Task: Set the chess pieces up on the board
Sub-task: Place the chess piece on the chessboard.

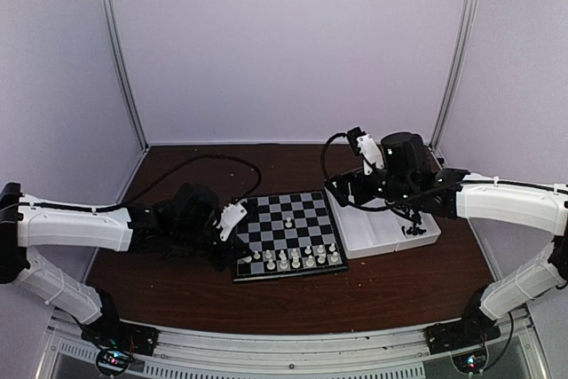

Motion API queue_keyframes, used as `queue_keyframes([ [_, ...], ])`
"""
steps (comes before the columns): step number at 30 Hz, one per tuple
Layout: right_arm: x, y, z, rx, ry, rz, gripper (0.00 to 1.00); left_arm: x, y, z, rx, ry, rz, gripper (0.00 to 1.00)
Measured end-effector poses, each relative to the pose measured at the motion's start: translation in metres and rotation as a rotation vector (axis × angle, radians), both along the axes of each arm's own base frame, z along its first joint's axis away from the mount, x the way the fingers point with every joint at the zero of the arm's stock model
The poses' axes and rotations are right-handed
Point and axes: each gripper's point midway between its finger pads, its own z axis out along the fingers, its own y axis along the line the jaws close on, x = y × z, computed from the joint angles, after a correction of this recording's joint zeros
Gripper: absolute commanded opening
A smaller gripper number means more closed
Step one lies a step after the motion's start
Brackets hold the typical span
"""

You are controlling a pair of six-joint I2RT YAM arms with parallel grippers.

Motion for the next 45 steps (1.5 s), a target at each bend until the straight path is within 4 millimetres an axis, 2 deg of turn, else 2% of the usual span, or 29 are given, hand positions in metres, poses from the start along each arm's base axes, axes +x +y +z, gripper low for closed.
queue_keyframes([
  [7,0.000,-0.001,-0.004,0.006,0.013,-0.009,1.00,0.004,0.005,-0.022,0.001,-0.073,0.014,0.00],
  [16,0.000,-0.003,-0.006,0.005,0.017,-0.014,1.00,0.007,-0.010,-0.020,-0.032,-0.134,-0.020,0.00],
  [33,0.001,-0.007,-0.004,0.009,0.014,-0.021,1.00,-0.001,-0.015,-0.042,0.027,-0.124,-0.062,0.00],
  [45,0.001,-0.009,-0.004,0.010,0.013,-0.026,1.00,0.004,-0.014,-0.050,0.051,-0.134,-0.044,0.00],
])
